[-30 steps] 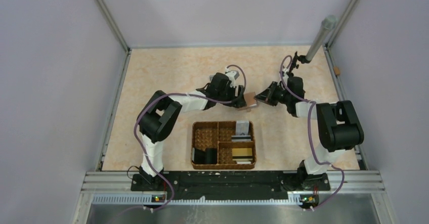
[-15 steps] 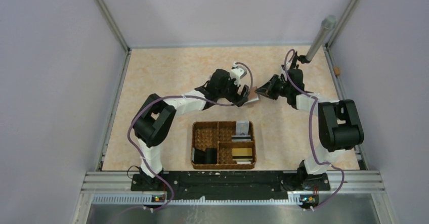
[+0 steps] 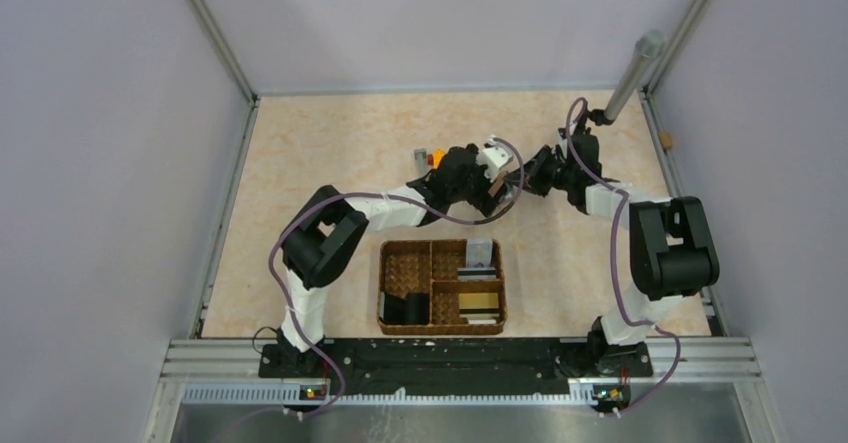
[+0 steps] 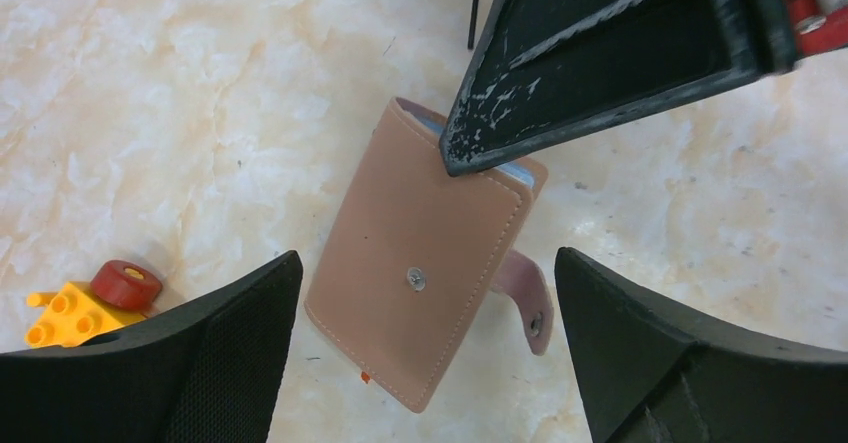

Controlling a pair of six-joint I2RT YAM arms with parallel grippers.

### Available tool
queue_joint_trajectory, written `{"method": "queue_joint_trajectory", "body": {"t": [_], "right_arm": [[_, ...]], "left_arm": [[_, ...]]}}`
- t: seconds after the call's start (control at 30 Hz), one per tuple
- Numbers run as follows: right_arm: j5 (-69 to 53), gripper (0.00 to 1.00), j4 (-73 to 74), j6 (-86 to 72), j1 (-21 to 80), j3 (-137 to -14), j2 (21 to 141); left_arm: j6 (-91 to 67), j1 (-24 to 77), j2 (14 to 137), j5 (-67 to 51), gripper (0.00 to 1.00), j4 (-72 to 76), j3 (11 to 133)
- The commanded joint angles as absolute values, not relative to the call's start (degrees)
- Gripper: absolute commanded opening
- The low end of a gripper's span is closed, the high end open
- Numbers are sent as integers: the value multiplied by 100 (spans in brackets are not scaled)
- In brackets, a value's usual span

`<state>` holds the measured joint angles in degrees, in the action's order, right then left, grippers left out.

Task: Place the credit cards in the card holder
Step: Open the card holder.

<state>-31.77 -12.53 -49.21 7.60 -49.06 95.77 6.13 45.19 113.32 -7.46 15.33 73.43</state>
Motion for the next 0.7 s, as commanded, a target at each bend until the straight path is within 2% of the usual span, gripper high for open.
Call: {"method": "queue_joint_trajectory", "body": {"t": [0.0,0.13,0.33,0.43,0.47,0.6,0.67], "right_arm": [[-3214,0,-1315,-5016,770,-5202,9440],[-3202,0,-1246,-4976,768,-5228,9413],[-3078,0,-1166,-4832,773,-5203,9325],[-2875,0,-902,-4587,768,-5286,9221],[-2782,2,-776,-4486,773,-5324,9186],[-2358,23,-409,-4131,769,-5421,8952],[-2214,29,-366,-4000,771,-5396,8771]], "left_arm": [[1048,4676,11598,26,92,1838,7591],[1268,4786,11657,864,62,2309,7385],[1390,4854,11636,1151,18,2771,7174],[1191,4851,11618,1493,0,2769,7221],[1162,4857,11594,1560,0,2756,7229],[762,4824,11454,1760,0,2341,7469],[402,4758,11420,1777,0,1819,7763]]}}
